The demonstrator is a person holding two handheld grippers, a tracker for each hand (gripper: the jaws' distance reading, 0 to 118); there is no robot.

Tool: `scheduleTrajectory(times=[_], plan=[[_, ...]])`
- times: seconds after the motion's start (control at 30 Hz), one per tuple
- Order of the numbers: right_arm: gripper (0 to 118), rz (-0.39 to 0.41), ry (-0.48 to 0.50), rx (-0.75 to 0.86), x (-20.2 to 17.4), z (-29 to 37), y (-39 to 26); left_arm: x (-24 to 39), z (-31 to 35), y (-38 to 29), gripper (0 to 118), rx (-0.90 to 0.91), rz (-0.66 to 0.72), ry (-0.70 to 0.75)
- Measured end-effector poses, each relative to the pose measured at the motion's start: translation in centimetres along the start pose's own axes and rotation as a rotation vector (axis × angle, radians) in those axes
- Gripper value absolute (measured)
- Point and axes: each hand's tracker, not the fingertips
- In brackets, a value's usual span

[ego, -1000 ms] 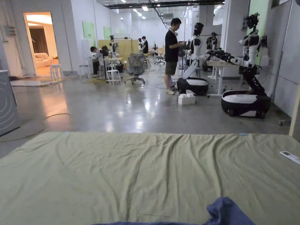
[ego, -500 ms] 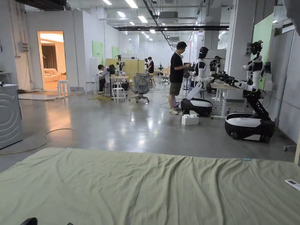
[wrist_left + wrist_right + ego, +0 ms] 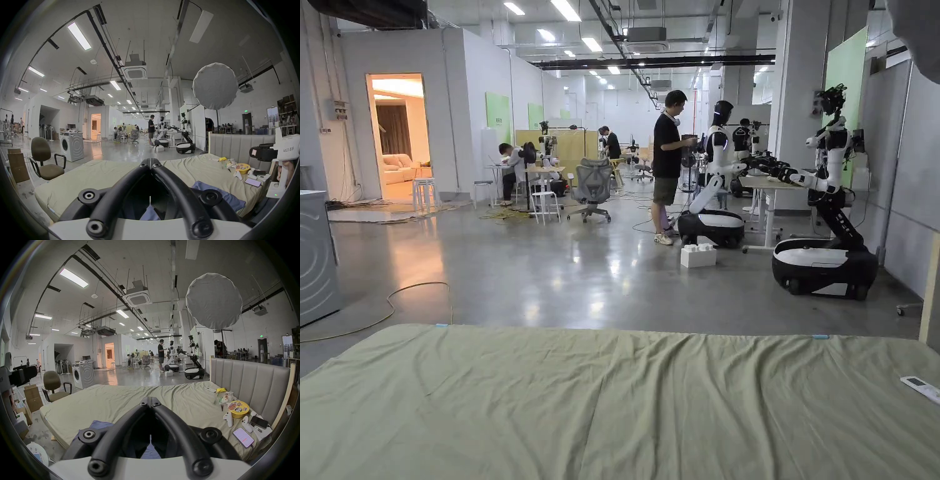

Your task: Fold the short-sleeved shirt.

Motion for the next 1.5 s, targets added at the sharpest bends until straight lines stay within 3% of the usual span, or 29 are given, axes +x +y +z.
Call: scheduleTrajectory(times=[0.37,0.6,0.77,0.87,0.97,1.0,1.07,1.2,1.37,1.4,1.43,1.47,1.5], plan=[[0,-0.007,-0.006,-0.001,0.3,-0.6,-0.1,0.3,-1.0,-0.4,0,-0.047,0.014,-0.035],[0,0.004,-0.013,-0.072,0.8,-2.4,-2.5,-0.7,-4.2,-3.2,0,-0.172,0.080,-0.034],[0,-0.077,-0.023,-0.196,2.0,-4.5,-5.4,-1.9,-9.0,-7.4,0,-0.308,0.122,-0.064],[0,-0.067,-0.027,-0.215,2.5,-5.9,-6.6,-3.4,-13.7,-10.9,26,-0.427,0.236,-0.092],[0,-0.072,-0.041,-0.262,2.7,-6.9,-7.9,-5.5,-20.5,-15.1,38,-0.637,0.322,-0.110],[0,-0.074,-0.046,-0.275,2.9,-7.1,-8.4,-5.8,-22.5,-16.5,52,-0.705,0.322,-0.095],[0,-0.088,-0.064,-0.339,3.1,-7.5,-10.0,-6.7,-26.7,-20.0,58,-0.763,0.317,-0.070],[0,-0.122,-0.081,-0.460,3.6,-7.9,-13.0,-8.1,-33.9,-26.6,58,-0.941,0.264,-0.027],[0,-0.142,-0.111,-0.516,4.3,-7.2,-14.8,-10.2,-37.6,-31.3,56,-1.041,0.278,0.060],[0,-0.147,-0.117,-0.530,4.5,-7.1,-15.1,-10.3,-37.9,-31.7,50,-1.048,0.275,0.056],[0,-0.149,-0.123,-0.536,4.6,-7.0,-15.3,-10.3,-38.1,-31.9,39,-1.046,0.280,0.024],[0,-0.153,-0.128,-0.546,4.7,-7.0,-15.5,-10.0,-38.0,-32.2,18,-1.055,0.279,0.012],[0,-0.157,-0.129,-0.553,4.8,-7.0,-15.6,-9.5,-38.2,-32.5,12,-1.068,0.250,0.012]])
